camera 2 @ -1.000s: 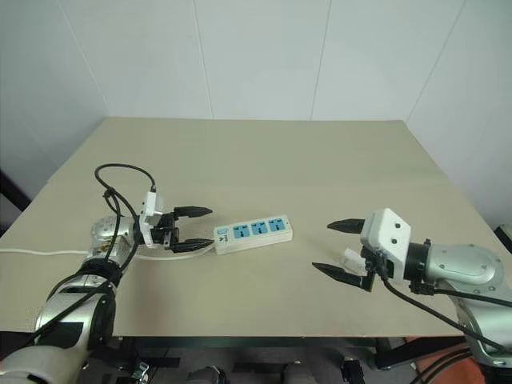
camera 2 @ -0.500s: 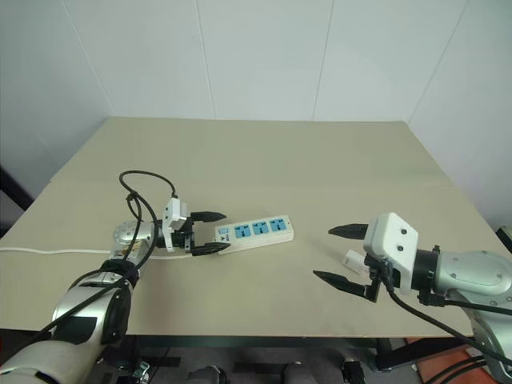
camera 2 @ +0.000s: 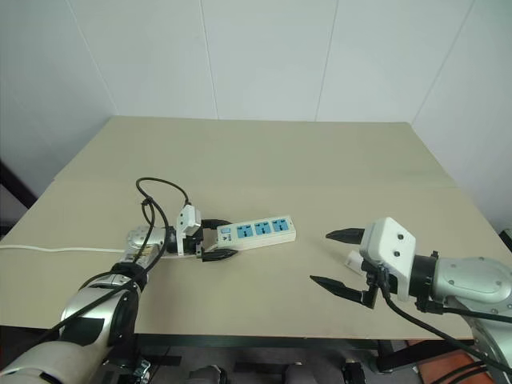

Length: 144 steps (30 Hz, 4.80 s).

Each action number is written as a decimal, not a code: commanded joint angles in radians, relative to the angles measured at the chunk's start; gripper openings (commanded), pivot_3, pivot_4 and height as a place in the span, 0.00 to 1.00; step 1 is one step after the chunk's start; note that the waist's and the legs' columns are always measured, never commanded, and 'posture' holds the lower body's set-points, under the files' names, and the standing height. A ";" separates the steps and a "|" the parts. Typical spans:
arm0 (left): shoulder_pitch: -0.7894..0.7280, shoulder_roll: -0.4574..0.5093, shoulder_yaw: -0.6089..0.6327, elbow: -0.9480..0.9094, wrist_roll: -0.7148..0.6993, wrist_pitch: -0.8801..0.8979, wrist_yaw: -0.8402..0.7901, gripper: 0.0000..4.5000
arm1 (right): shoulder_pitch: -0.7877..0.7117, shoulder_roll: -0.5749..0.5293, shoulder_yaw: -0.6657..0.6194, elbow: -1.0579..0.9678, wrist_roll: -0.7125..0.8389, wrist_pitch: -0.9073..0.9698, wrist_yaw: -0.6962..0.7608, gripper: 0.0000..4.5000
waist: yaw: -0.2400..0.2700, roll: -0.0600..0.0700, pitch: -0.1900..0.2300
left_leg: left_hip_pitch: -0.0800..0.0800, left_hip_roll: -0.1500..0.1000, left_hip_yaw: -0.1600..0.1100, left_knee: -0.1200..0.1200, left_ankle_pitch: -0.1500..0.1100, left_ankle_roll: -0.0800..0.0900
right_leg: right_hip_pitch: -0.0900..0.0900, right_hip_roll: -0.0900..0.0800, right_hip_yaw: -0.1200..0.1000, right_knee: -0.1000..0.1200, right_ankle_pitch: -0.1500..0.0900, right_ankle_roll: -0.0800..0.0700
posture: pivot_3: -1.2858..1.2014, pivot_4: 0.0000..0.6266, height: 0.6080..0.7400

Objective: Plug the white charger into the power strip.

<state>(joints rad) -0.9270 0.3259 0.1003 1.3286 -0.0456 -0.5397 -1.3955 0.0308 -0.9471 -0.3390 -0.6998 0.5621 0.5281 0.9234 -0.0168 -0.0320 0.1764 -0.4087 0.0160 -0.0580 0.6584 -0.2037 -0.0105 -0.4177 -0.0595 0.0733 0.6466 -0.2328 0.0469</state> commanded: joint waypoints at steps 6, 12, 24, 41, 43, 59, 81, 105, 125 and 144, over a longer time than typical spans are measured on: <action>0.023 -0.011 0.017 -0.011 0.001 -0.006 -0.012 0.99 | 0.012 0.010 0.003 -0.013 -0.034 -0.031 -0.027 1.00 | -0.001 0.000 0.000 | 0.000 0.000 0.000 0.000 0.000 0.000 | 0.000 0.000 0.000 0.000 0.000 0.000 | 0.52 0.24 1.00; 0.045 -0.020 0.035 -0.013 -0.010 -0.009 0.004 0.86 | 0.014 0.019 0.007 -0.008 -0.054 -0.040 -0.028 1.00 | -0.001 0.000 0.000 | 0.002 0.000 0.000 0.000 0.000 0.000 | 0.003 0.000 0.000 0.000 0.000 0.000 | 0.52 0.24 1.00; 0.067 -0.031 0.033 -0.033 -0.020 -0.023 -0.052 0.73 | -0.009 -0.004 -0.004 -0.011 -0.046 0.016 -0.038 1.00 | -0.001 0.000 0.000 | 0.009 0.000 0.000 0.000 0.000 0.000 | 0.011 0.000 -0.001 -0.003 0.000 0.001 | 0.52 0.24 1.00; 0.073 -0.052 -0.099 -0.124 -0.090 -0.038 -0.219 0.73 | -0.910 -0.314 0.808 0.292 -0.200 0.707 0.075 1.00 | 0.003 0.002 -0.001 | -0.006 0.000 0.000 0.001 0.000 0.000 | -0.005 -0.001 0.000 -0.003 0.002 0.000 | 0.52 0.24 1.00; 0.081 -0.048 -0.109 -0.122 -0.078 -0.053 -0.219 0.73 | -0.965 -0.293 0.913 0.359 -0.273 0.707 0.098 1.00 | 0.005 0.002 -0.001 | -0.007 0.000 0.000 0.001 0.000 0.000 | -0.005 -0.001 -0.001 -0.003 0.002 -0.001 | 0.52 0.24 1.00; 0.114 -0.039 -0.114 -0.135 -0.080 -0.071 -0.219 0.73 | -1.026 -0.128 1.089 0.700 -0.497 0.629 0.221 1.00 | 0.002 0.003 -0.001 | -0.006 -0.001 0.000 0.002 0.000 0.000 | -0.005 -0.001 0.000 -0.001 0.003 -0.001 | 0.52 0.24 1.00; 0.128 -0.036 -0.110 -0.147 -0.075 -0.081 -0.205 0.73 | -0.999 -0.058 1.082 0.733 -0.541 0.648 0.255 0.36 | -0.004 0.005 -0.003 | -0.006 -0.001 0.000 0.002 0.000 0.000 | -0.005 -0.001 -0.001 0.000 0.004 -0.003 | 0.52 0.24 1.00; 0.132 -0.004 -0.157 -0.226 -0.076 -0.010 -0.219 0.73 | -0.745 0.287 0.216 0.562 -0.071 0.200 0.273 0.25 | -0.003 0.003 -0.005 | -0.004 -0.001 -0.001 0.002 0.000 0.000 | -0.003 -0.001 -0.001 0.000 0.006 -0.005 | 0.52 0.24 1.00; 0.300 0.045 -0.172 -0.551 -0.126 0.189 -0.171 0.73 | -0.715 0.747 0.266 1.246 -0.061 -0.579 0.592 0.25 | -0.029 0.004 -0.005 | 0.009 0.001 -0.002 0.000 0.000 0.000 | 0.009 0.001 -0.001 0.000 0.004 -0.002 | 0.52 0.24 1.00; 0.314 0.075 -0.210 -0.581 -0.132 0.292 -0.153 0.73 | -0.728 0.790 0.301 1.428 -0.132 -0.702 0.604 0.25 | -0.031 0.004 -0.005 | 0.011 0.001 -0.002 -0.001 0.000 0.000 | 0.011 0.001 -0.001 0.000 0.003 -0.002 | 0.52 0.24 1.00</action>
<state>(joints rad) -0.6225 0.3806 -0.0832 0.7499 -0.2025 -0.2645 -1.5426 -0.6710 -0.1625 -0.0356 0.7281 0.4302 -0.1454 1.5104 -0.0474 -0.0277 0.1717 -0.3974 0.0168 -0.0602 0.6577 -0.2039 -0.0102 -0.4071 -0.0584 0.0722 0.6467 -0.2297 0.0443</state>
